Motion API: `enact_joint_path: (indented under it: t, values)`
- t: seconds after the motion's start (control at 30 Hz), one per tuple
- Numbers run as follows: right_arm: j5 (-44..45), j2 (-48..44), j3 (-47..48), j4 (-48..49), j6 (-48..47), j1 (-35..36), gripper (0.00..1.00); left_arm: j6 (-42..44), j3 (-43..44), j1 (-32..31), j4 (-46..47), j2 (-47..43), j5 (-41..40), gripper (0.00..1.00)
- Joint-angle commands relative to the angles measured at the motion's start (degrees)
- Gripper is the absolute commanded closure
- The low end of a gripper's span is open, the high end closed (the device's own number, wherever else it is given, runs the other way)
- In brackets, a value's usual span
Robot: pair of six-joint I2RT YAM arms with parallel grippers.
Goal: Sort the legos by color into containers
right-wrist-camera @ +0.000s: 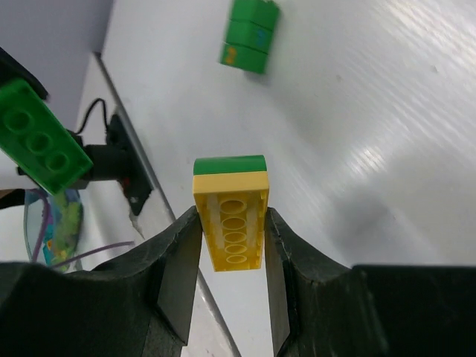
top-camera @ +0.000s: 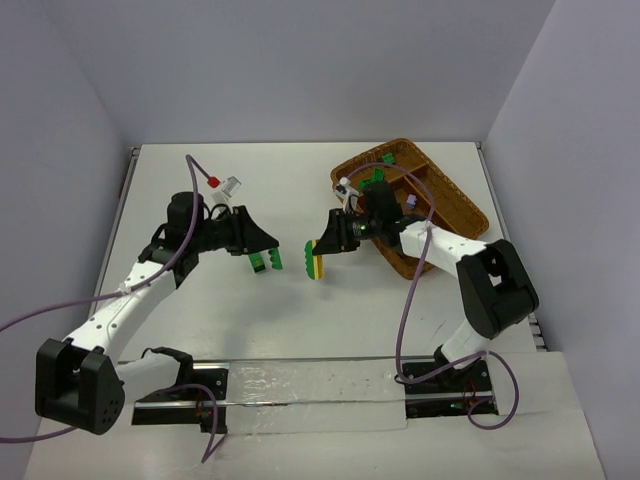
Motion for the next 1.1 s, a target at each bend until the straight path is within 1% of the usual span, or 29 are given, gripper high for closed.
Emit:
enact_joint_path:
  t: [0.0, 0.2, 0.3, 0.33, 0.4, 0.5, 0.6, 0.73, 0.83, 0.93, 0.97, 1.03, 1.07]
  values:
    - [5.2, 0.5, -0.6, -2.5, -2.3, 0.5, 1.00, -2.0, 5.0, 0.4, -5.5, 4.8, -11.7, 1.00]
    - [7.8, 0.4, 0.1, -4.1, -3.3, 0.5, 1.00, -6.0, 8.0, 0.3, -9.1, 10.6, -22.1, 1.00]
    - [8.6, -0.1, 0.1, -4.6, -3.6, 0.5, 1.00, -7.6, 9.3, 0.3, -11.9, 12.5, -29.0, 1.00]
    - [8.6, -0.1, -0.1, -4.6, -3.7, 0.5, 1.00, -8.4, 10.0, 0.3, -13.7, 13.5, -32.6, 1.00]
    - [8.2, -0.1, -0.5, -4.3, -3.6, 0.5, 1.00, -9.3, 10.9, 0.3, -15.6, 14.8, -36.1, 1.00]
    - [7.3, 0.0, -0.9, -3.6, -3.1, 0.5, 1.00, -10.8, 10.9, -0.2, -16.5, 16.3, -39.2, 1.00]
    - [7.0, -0.2, -1.0, -3.4, -2.9, 0.5, 1.00, -11.5, 10.3, -1.3, -16.5, 16.1, -40.2, 1.00]
    - [7.2, -0.5, -0.6, -4.1, -3.4, 0.6, 1.00, -11.4, 10.5, -3.2, -17.4, 15.4, -44.1, 1.00]
    - [7.2, 0.1, 0.2, -5.0, -3.6, 0.9, 1.00, -11.5, 10.6, -3.6, -18.8, 15.3, -46.5, 1.00]
    - [6.4, 0.4, -0.1, -4.0, -2.7, 1.4, 1.00, -11.8, 10.0, -3.6, -20.5, 15.7, -49.9, 1.00]
    - [6.1, 0.4, -0.3, -3.4, -2.5, 1.4, 1.00, -11.6, 9.5, -3.6, -20.5, 15.6, -50.2, 0.99]
    - [6.0, 0.4, -0.4, -2.9, -2.2, 1.5, 1.00, -11.4, 7.9, -3.6, -18.4, 14.2, -49.5, 0.91]
    - [6.0, 0.5, -0.4, -2.9, -2.1, 1.5, 1.00, -10.9, 6.6, -3.6, -17.5, 13.8, -48.7, 0.89]
